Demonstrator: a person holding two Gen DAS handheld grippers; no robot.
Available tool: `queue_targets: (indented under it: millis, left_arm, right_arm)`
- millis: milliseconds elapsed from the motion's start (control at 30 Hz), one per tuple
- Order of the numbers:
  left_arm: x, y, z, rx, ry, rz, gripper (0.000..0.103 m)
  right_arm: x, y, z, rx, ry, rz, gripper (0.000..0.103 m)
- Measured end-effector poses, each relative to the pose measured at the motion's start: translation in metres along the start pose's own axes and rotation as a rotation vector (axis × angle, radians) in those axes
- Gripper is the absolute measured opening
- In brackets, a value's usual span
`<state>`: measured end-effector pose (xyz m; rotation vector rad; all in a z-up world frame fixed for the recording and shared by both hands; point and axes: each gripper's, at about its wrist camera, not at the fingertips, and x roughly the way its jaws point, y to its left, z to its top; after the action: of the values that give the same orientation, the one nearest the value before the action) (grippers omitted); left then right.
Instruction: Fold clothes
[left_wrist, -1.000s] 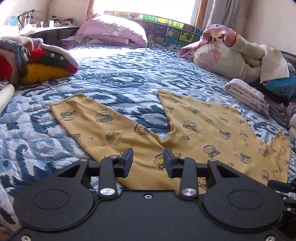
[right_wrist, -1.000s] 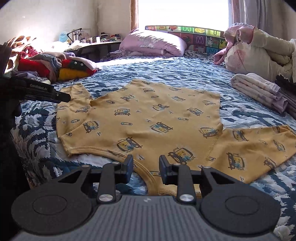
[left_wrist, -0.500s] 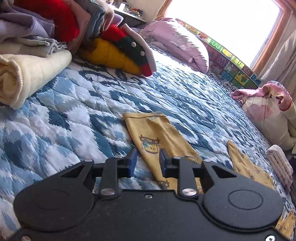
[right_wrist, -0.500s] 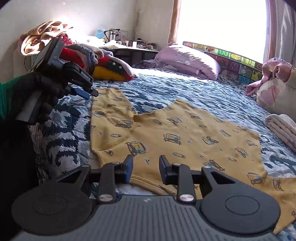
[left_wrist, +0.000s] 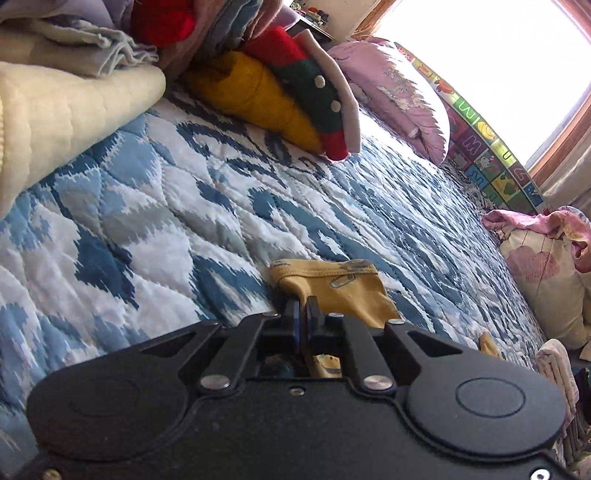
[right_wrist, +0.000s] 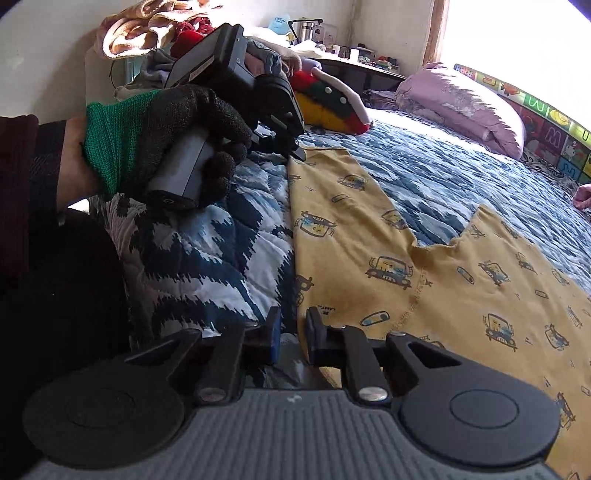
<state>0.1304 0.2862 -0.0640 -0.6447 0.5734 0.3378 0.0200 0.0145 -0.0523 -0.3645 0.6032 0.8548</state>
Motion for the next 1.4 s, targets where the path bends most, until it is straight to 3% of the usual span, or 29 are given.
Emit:
queue_targets:
  millis: [67,133,267,367,400,433,467,500,533,700,767,867,933,1067,1133,1200,1400]
  left_arm:
    - [-0.006,-0.008,0.0,0.061,-0.042,0.066,0.015]
    - [-0.014,-0.011,0.0,0.045,-0.07,0.054,0.015]
    - [-0.034,-0.037,-0.006,0.125,-0.093,-0.103,0.016]
    - [-0.024,-0.069,-0.029,0.239,0.052,-0.284,0.036]
    - [-0.019,-0.078,-0.038,0.282,0.09,-0.29,0.051]
    - [-0.012,-0.087,-0.048,0.321,0.112,-0.24,0.052]
    - [-0.008,-0.091,-0.052,0.337,0.112,-0.184,0.049]
    - [-0.008,-0.093,-0.054,0.338,0.084,-0.164,0.042]
    - [-0.01,-0.096,-0.054,0.333,0.054,-0.158,0.042]
    - [-0.05,-0.115,-0.062,0.298,-0.042,-0.333,0.048]
    - [-0.057,-0.127,-0.07,0.3,-0.018,-0.375,0.049]
    - [-0.063,-0.143,-0.083,0.297,0.012,-0.419,0.06]
    - [-0.069,-0.155,-0.095,0.323,0.021,-0.45,0.069]
    - [-0.075,-0.176,-0.12,0.359,0.112,-0.527,0.07]
    - [-0.079,-0.191,-0.139,0.427,0.159,-0.528,0.07]
    - [-0.083,-0.204,-0.155,0.485,0.178,-0.521,0.07]
    - [-0.102,-0.273,-0.188,0.709,0.229,-0.569,0.07]
  right_arm:
    - [-0.001,-0.002,0.0,0.008,0.007,0.015,0.017]
    - [-0.002,0.0,0.0,0.004,0.016,0.015,0.017]
    - [-0.011,-0.001,-0.007,0.044,0.003,0.023,0.018]
    - [-0.026,-0.012,-0.012,0.139,-0.022,0.044,0.02]
    - [-0.033,-0.016,-0.016,0.176,-0.033,0.048,0.02]
    - [-0.041,-0.023,-0.021,0.22,-0.044,0.048,0.02]
    - [-0.051,-0.032,-0.026,0.265,-0.057,0.041,0.02]
    - [-0.06,-0.039,-0.031,0.305,-0.068,0.029,0.02]
    - [-0.07,-0.048,-0.036,0.35,-0.082,0.017,0.021]
    - [-0.126,-0.111,-0.08,0.713,-0.186,-0.073,0.036]
    - [-0.148,-0.132,-0.104,0.857,-0.231,-0.135,0.038]
    - [-0.174,-0.156,-0.136,1.013,-0.278,-0.233,0.045]
    - [-0.185,-0.167,-0.153,1.078,-0.303,-0.294,0.048]
    - [-0.198,-0.179,-0.181,1.131,-0.332,-0.443,0.058]
    - [-0.202,-0.185,-0.193,1.156,-0.337,-0.512,0.068]
    - [-0.204,-0.194,-0.204,1.188,-0.317,-0.567,0.068]
    - [-0.201,-0.203,-0.218,1.23,-0.339,-0.534,0.065]
